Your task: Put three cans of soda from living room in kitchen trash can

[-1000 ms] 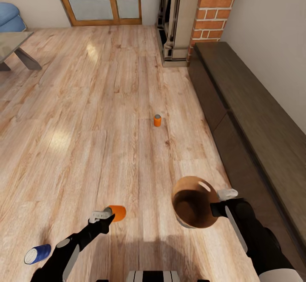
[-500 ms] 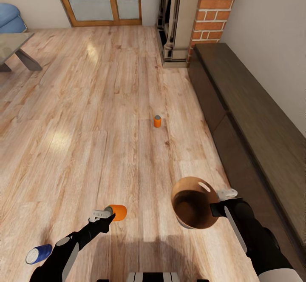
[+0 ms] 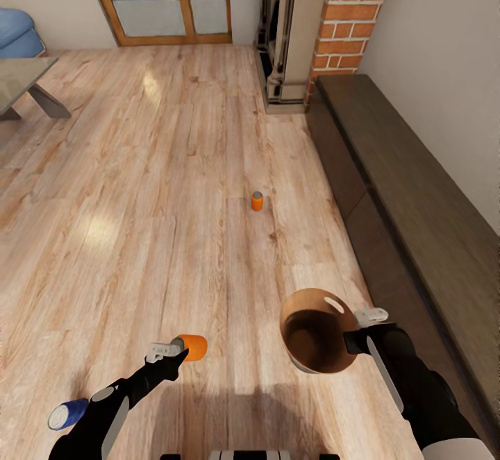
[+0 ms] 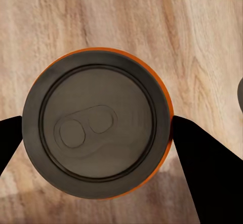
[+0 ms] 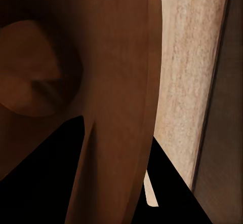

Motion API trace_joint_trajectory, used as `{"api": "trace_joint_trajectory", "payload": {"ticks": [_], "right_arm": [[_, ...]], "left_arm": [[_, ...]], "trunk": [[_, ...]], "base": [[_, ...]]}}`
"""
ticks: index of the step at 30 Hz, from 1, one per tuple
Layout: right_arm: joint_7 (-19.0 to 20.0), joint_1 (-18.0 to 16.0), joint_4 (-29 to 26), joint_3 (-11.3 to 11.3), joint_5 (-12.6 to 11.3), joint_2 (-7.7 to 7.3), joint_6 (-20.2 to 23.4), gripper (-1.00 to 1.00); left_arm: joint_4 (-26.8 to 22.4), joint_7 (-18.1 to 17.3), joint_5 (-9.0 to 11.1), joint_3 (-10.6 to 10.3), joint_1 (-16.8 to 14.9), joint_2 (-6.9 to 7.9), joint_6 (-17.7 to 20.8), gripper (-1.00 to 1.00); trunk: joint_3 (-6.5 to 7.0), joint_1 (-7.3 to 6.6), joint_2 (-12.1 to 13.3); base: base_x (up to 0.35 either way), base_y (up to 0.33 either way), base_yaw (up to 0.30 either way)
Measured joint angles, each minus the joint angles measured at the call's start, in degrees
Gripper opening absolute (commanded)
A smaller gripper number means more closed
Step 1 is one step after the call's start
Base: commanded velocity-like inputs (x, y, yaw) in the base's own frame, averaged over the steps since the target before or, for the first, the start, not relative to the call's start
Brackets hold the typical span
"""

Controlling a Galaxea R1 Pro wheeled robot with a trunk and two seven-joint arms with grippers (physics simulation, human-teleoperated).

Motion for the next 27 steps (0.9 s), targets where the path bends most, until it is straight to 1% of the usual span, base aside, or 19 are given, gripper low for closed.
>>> {"api": "trace_joint_trajectory", "payload": {"ticks": [18,24,26,27], "right_arm": [[0.0,0.0,0.0,0.0,-0.01,0.0,0.0,-1.0],[-0.01,0.0,0.0,-0.01,0.07,0.0,0.0,-1.0],[-0.02,0.01,0.03,0.01,0.02,0.0,0.0,-1.0],[-0.01,0.01,0.12,0.04,0.01,0.0,0.0,-1.0]], "left_arm": [[0.1,0.0,0.0,0.0,0.0,0.0,-0.02,-1.0],[-0.01,-0.3,0.08,0.0,0.0,0.32,-0.13,-1.0],[-0.04,-0.69,0.16,0.0,0.0,0.66,-0.11,-1.0],[-0.08,-1.71,0.2,-0.01,0.0,0.83,-0.08,-1.0]], "trunk": [[3.23,-3.95,7.22],[3.24,-3.96,7.23],[3.24,-3.96,7.23],[3.24,-3.96,7.23]], "base": [[0.0,0.0,0.0],[0.0,0.0,0.0],[0.0,0.0,0.0],[0.0,0.0,0.0]]}}
